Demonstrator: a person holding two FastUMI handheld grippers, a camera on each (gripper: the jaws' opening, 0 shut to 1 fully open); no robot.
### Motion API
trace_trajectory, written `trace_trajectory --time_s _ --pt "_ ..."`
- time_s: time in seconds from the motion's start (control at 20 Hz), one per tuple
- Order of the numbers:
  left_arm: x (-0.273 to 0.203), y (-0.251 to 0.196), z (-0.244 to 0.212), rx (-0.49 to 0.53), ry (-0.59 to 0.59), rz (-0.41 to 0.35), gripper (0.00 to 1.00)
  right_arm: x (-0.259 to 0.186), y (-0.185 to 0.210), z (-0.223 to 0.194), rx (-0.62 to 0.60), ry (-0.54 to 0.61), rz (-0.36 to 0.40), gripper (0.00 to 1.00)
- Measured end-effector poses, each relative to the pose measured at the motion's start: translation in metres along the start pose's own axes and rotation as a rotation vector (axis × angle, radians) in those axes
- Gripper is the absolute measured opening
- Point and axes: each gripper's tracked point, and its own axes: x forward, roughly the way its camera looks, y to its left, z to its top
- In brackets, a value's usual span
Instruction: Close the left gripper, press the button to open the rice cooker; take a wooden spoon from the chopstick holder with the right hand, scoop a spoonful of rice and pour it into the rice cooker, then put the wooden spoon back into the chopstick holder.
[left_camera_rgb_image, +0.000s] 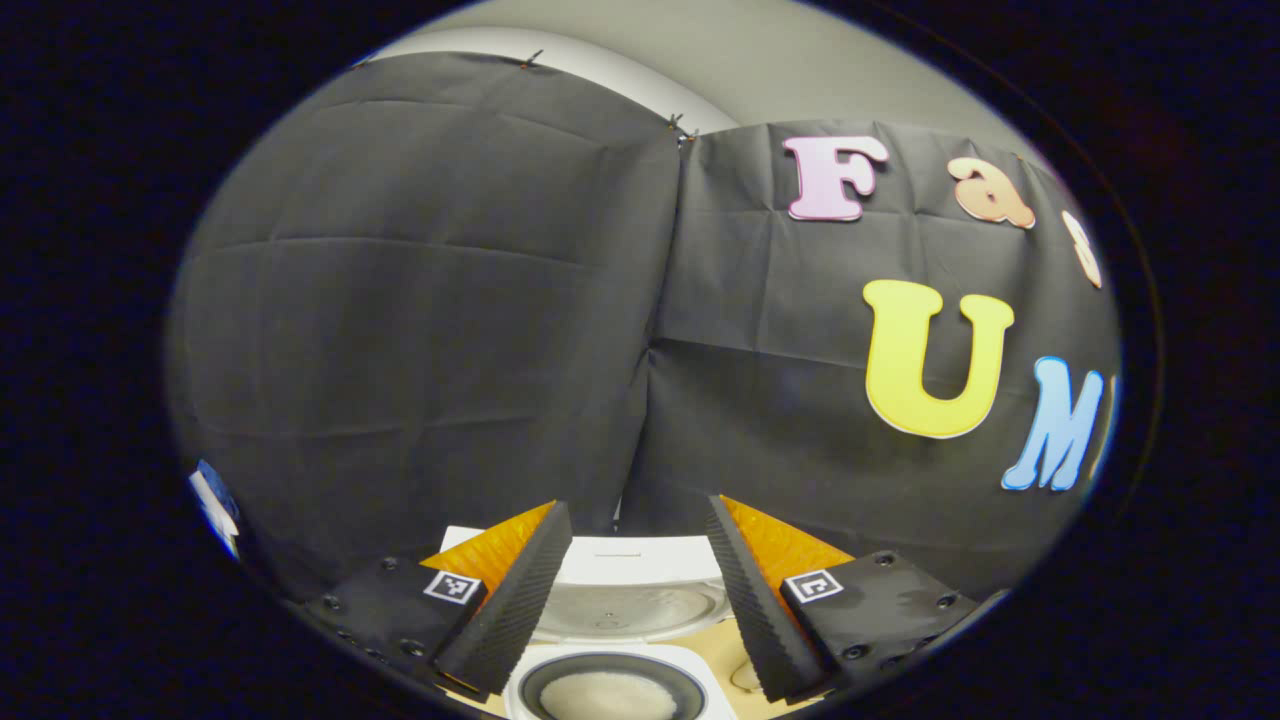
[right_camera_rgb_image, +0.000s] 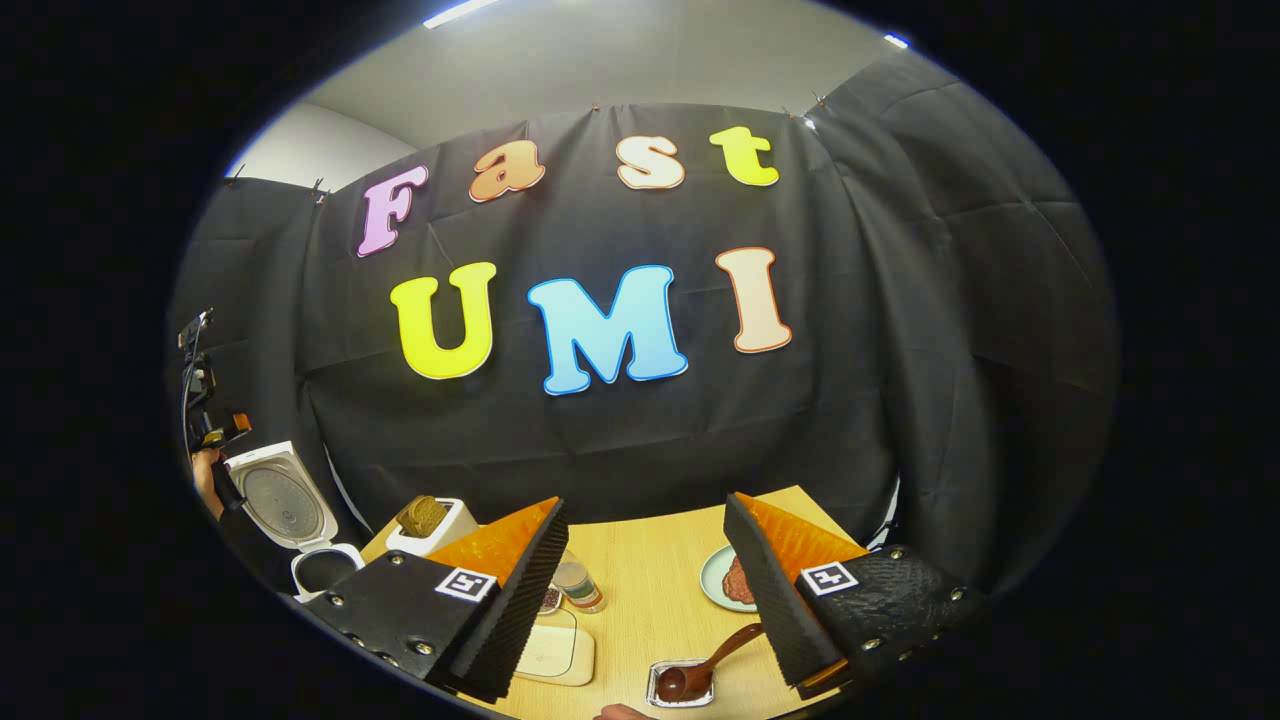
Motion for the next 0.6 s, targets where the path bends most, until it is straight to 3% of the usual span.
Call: trace_trajectory --time_s 0.1,0.15,0.45,0.5,0.6 --pt "0.016 -0.001 0.004 0.01 0.01 0.002 0.99 0.0 -0.003 -0.003 0.001 0.006 -0.01 0.95" --pt "0.025 0.002 0.001 0.009 0.023 0.012 0.94 0.0 -0.004 -0.004 0.002 0.009 -0.015 0.95" --pt "0.06 0.015 -0.029 0.015 0.119 0.065 0.95 0.002 -0.006 -0.011 -0.007 0.03 -0.032 0.95" --pt "0.063 0.014 -0.032 0.021 0.121 0.065 0.89 0.001 -0.005 -0.011 -0.006 0.034 -0.03 0.95" --pt "0.065 0.017 -0.044 0.021 0.164 0.071 0.95 0.004 -0.002 -0.012 -0.005 0.039 -0.027 0.95"
